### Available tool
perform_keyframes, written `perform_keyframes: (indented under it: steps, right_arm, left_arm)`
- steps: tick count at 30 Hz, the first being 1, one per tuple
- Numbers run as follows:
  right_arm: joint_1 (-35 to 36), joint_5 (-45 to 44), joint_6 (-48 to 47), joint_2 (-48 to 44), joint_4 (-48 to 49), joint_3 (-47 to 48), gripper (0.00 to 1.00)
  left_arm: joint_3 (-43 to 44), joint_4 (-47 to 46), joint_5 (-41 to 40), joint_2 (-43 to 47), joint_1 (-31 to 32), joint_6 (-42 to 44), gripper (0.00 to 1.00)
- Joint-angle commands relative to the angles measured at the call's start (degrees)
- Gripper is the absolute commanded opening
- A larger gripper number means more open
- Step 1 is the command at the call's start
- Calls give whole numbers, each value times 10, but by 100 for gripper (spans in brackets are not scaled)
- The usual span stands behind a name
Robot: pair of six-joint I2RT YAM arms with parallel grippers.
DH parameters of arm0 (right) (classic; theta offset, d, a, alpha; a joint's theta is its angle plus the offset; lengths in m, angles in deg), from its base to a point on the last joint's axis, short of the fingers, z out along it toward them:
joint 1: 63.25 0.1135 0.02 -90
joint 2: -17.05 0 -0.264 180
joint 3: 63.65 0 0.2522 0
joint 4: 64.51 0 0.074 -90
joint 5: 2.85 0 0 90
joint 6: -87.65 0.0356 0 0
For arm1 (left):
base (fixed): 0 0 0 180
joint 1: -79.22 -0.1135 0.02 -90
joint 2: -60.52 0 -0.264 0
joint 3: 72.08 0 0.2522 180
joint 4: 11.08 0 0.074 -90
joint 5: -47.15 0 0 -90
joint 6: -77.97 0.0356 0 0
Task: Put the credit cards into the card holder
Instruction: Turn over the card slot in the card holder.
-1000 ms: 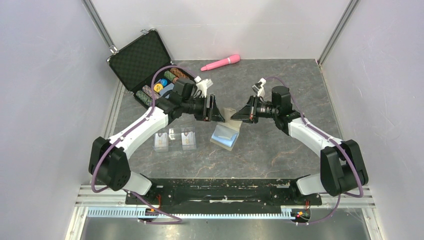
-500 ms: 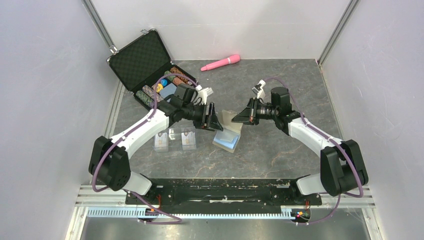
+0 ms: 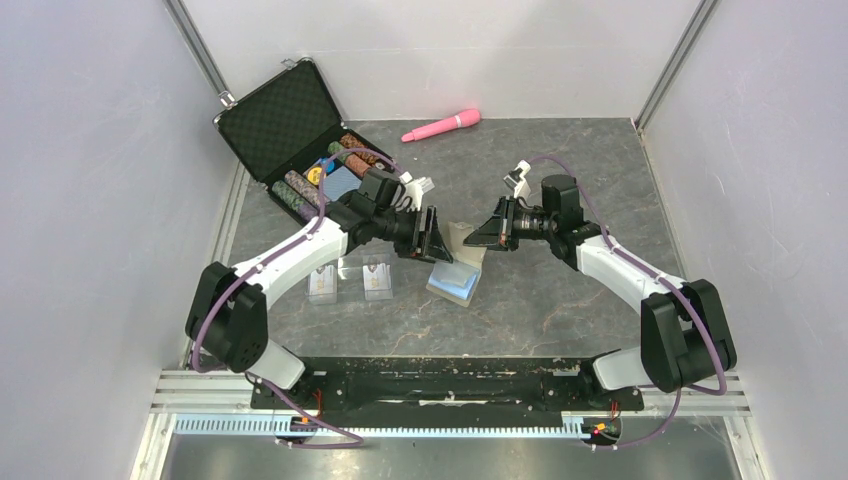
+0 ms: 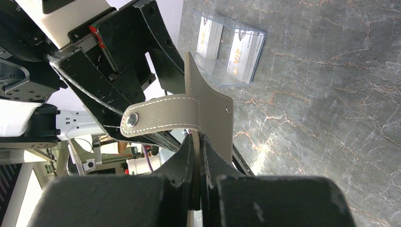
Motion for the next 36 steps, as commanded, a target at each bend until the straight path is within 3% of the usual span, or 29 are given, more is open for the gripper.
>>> perform_keyframes:
  steps: [1, 10, 13, 16, 20, 29, 36]
  right_arm:
    - [1, -2, -5, -8, 4, 22, 0]
    - [1, -3, -10, -5, 3, 17, 0]
    - [1, -3, -12, -5, 3, 13, 0]
    - [1, -3, -13, -4, 3, 11, 0]
    - [1, -2, -13, -6, 3, 8, 0]
    - [1, 2, -8, -13, 3, 12, 0]
    - [1, 13, 18, -15, 26, 11, 0]
  left_arm:
    - [10, -15, 0, -9, 8, -11, 65]
    - [8, -42, 33, 5, 9, -27, 53]
    - [7, -49, 36, 18, 9, -30, 54]
    - [1, -75, 45, 30, 9, -45, 61]
    - [-18, -178, 73, 38, 9, -113, 68]
    - [-44, -334, 95, 35, 9, -185, 70]
    - [-43, -304, 104, 31, 9, -135, 65]
